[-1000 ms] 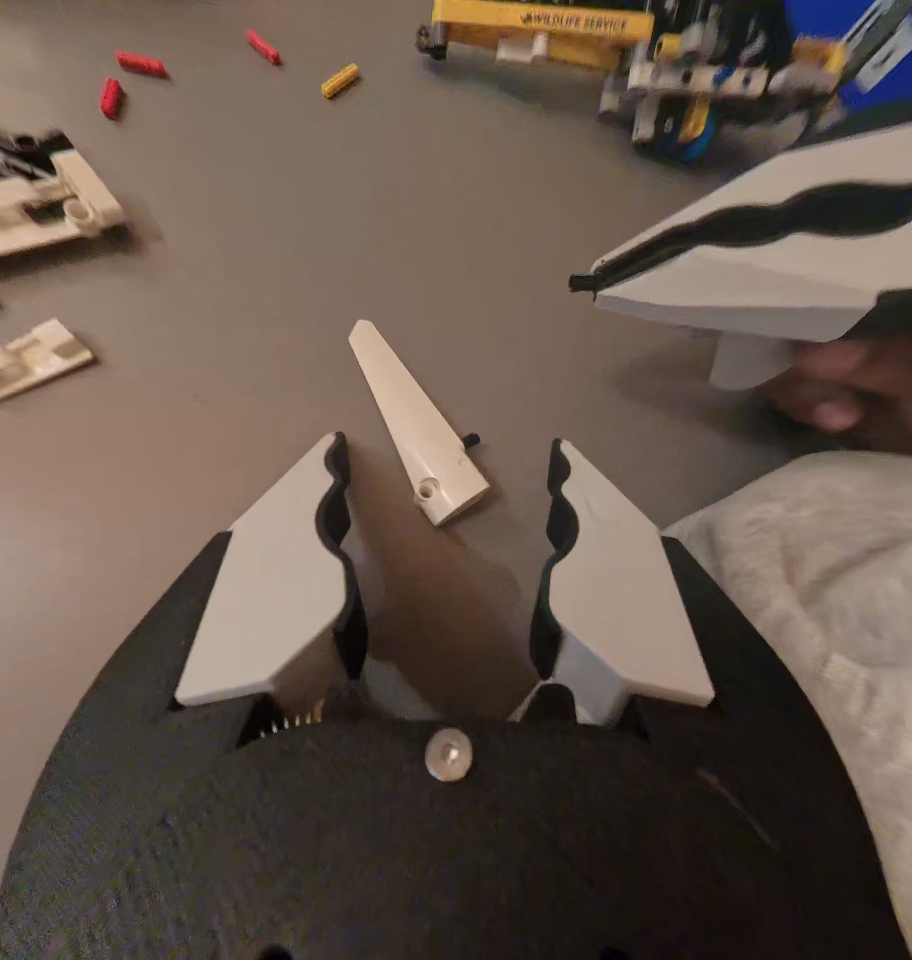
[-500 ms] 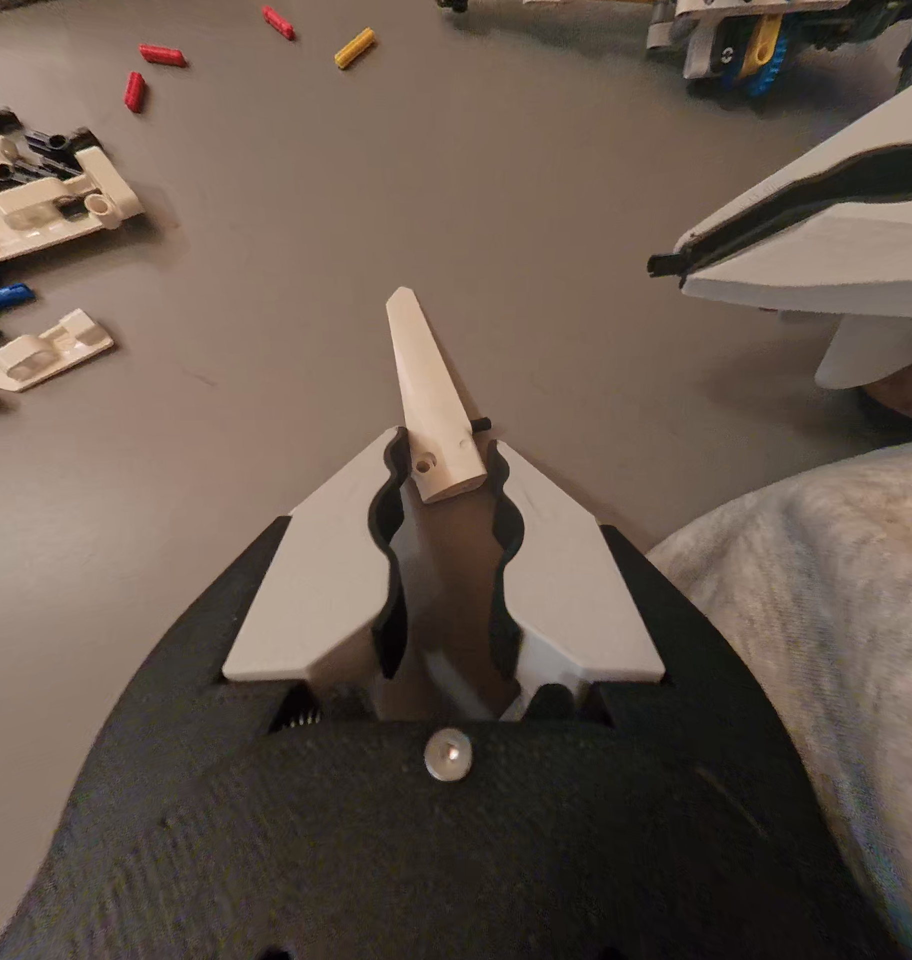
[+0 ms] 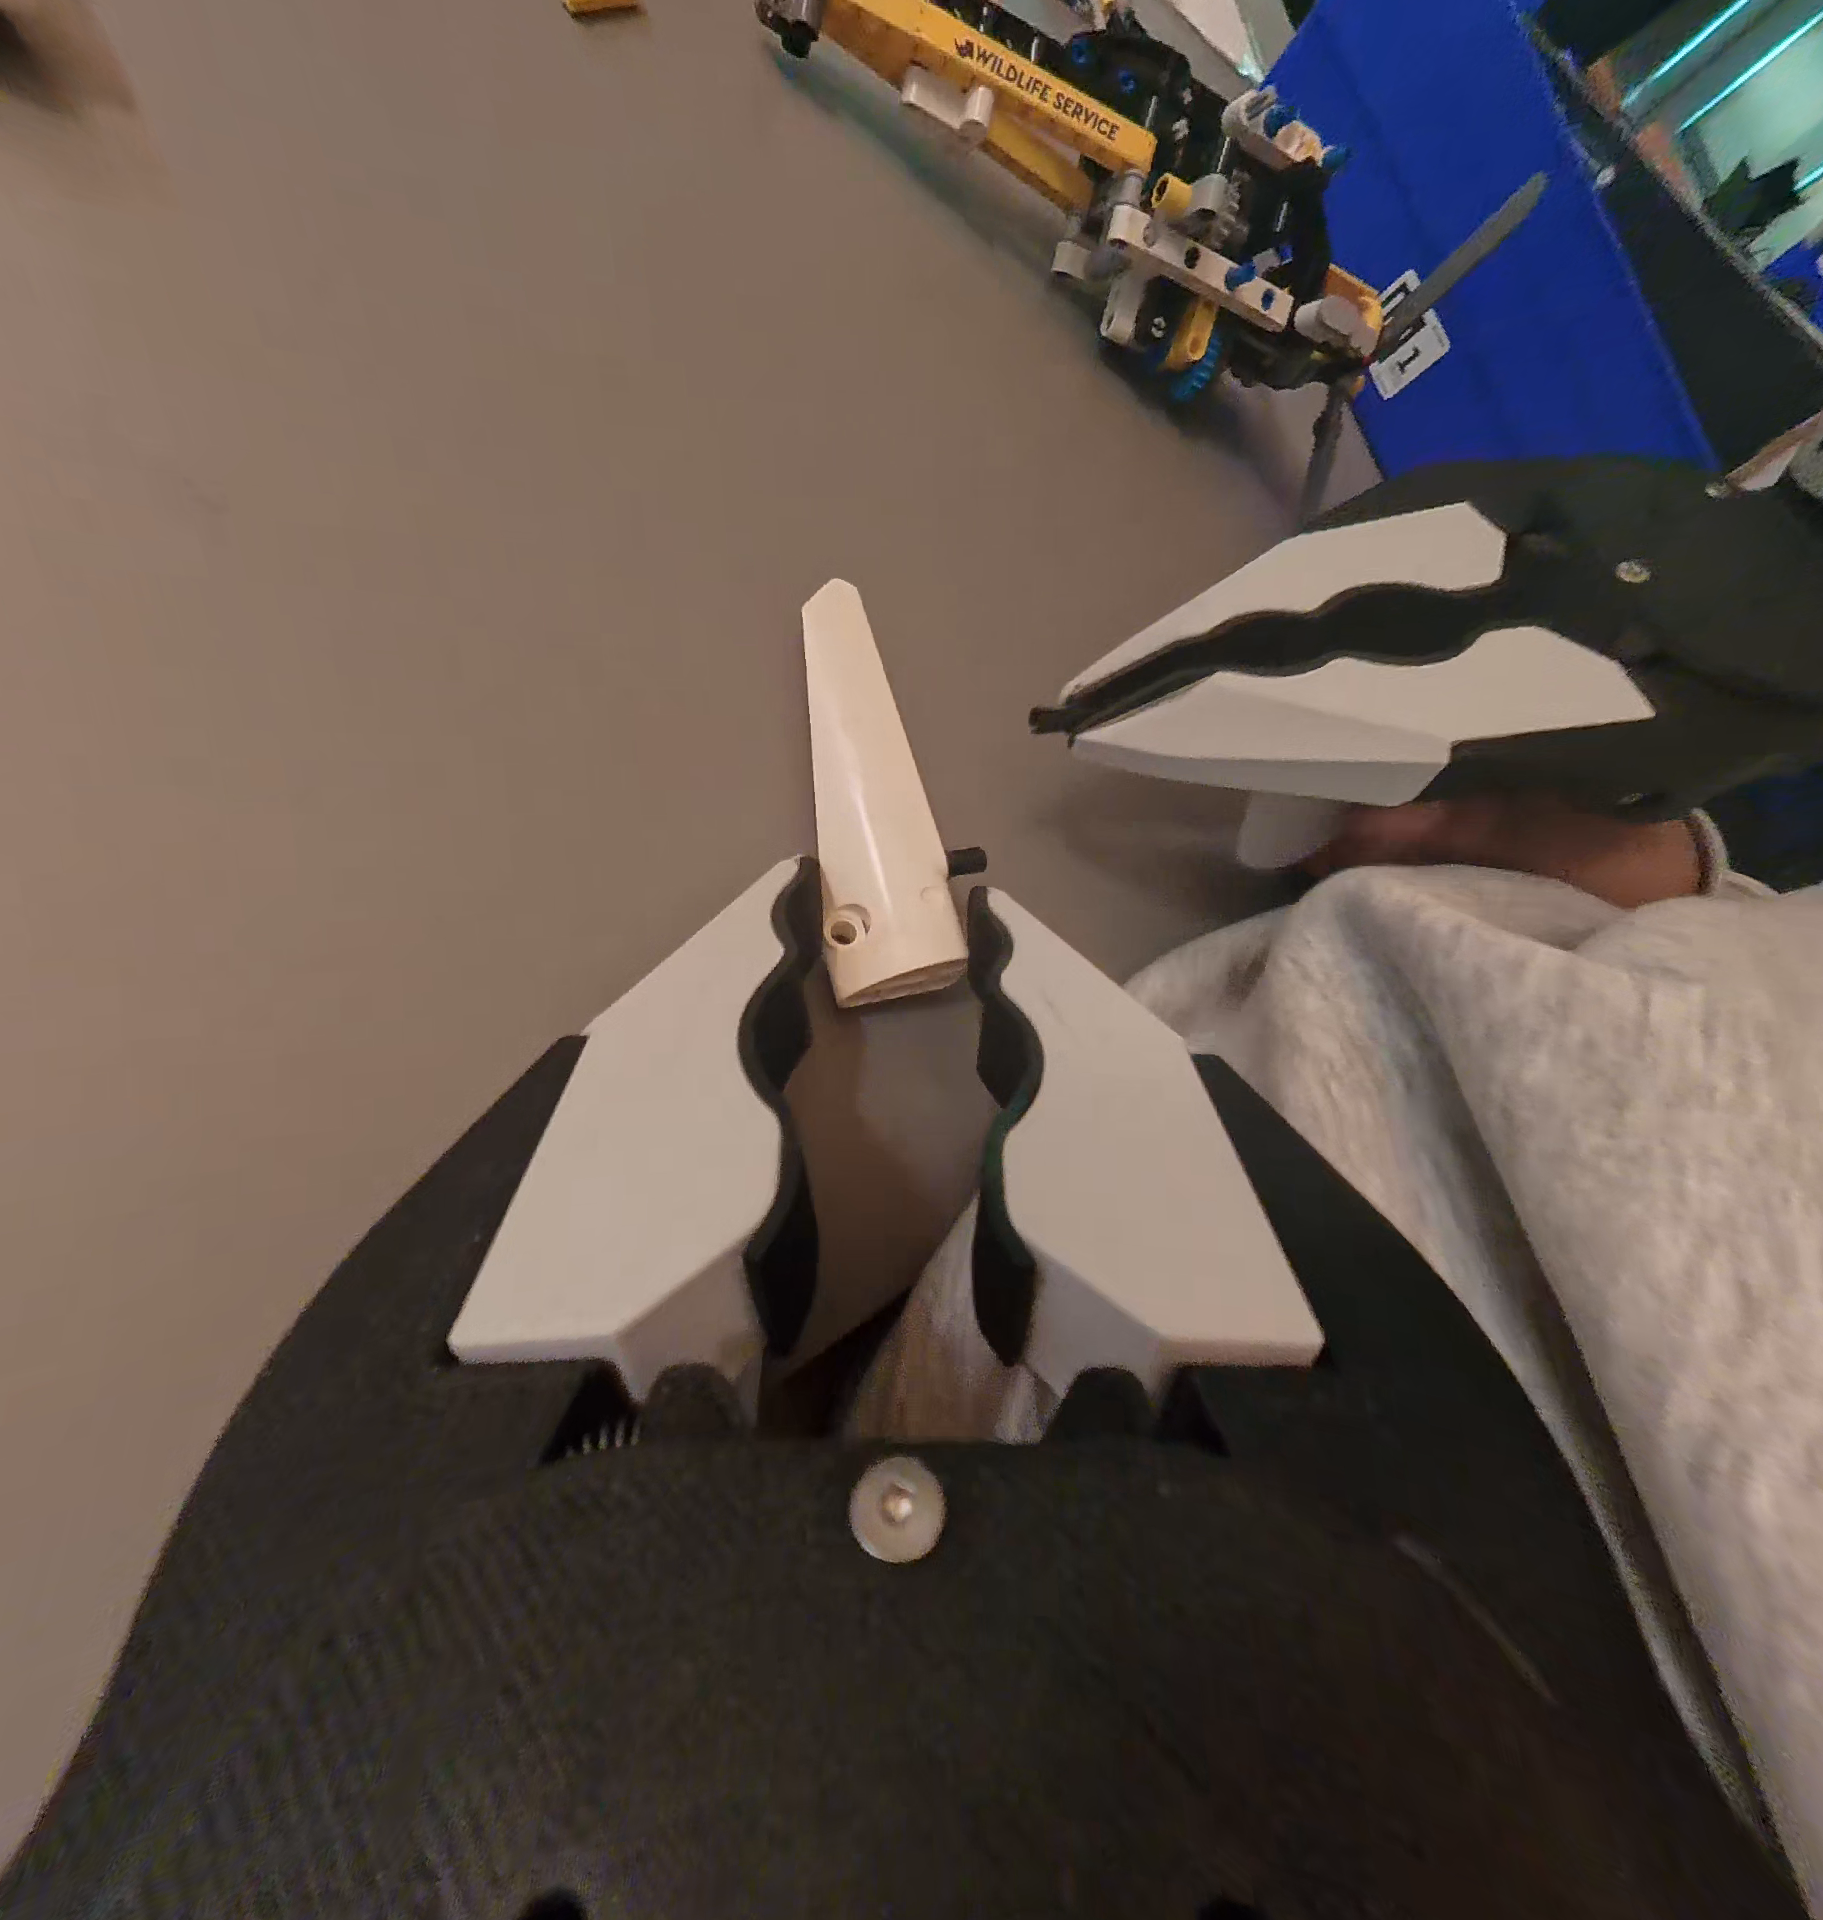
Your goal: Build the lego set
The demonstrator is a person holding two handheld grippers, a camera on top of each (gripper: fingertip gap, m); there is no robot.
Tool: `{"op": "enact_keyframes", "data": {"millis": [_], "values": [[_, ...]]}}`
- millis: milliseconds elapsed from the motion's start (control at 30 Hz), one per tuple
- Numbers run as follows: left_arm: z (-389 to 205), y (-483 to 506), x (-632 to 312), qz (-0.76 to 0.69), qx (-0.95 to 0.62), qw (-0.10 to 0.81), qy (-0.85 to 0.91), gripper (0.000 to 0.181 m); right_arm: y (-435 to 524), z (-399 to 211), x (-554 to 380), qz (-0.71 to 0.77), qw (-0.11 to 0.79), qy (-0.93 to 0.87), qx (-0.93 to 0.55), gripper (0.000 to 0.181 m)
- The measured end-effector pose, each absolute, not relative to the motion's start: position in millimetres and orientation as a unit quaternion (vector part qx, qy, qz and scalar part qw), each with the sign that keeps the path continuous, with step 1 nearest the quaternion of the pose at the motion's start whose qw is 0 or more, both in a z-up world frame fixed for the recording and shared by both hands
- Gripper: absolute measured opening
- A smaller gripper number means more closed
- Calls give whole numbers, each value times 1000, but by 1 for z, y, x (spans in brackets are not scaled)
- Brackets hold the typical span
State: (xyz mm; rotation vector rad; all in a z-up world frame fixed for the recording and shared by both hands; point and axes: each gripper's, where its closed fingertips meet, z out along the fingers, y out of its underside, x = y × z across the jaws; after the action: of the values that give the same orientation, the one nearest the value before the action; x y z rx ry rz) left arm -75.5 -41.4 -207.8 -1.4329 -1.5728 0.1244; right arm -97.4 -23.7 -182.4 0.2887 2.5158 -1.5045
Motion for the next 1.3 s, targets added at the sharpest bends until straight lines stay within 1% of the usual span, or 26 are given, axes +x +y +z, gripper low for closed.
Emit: {"op": "enact_keyframes", "data": {"millis": [300,500,900,1167,1300], "values": [[-208,-43,-62,40,-586,491,-644,25,-36,-200,-75,-460,89,881,62,3],[-212,-40,-62,64,-619,455,-637,24,-36,-200,-75,-459,93,881,62,3],[-212,-38,-61,38,-600,471,-646,25,-37,-200,-75,-460,88,882,62,3],[-212,-34,-60,54,-616,463,-635,27,-36,-198,-75,-461,144,869,111,3],[-214,-34,-59,87,-653,430,-617,27,-33,-202,-74,-452,137,876,100,3]]}}
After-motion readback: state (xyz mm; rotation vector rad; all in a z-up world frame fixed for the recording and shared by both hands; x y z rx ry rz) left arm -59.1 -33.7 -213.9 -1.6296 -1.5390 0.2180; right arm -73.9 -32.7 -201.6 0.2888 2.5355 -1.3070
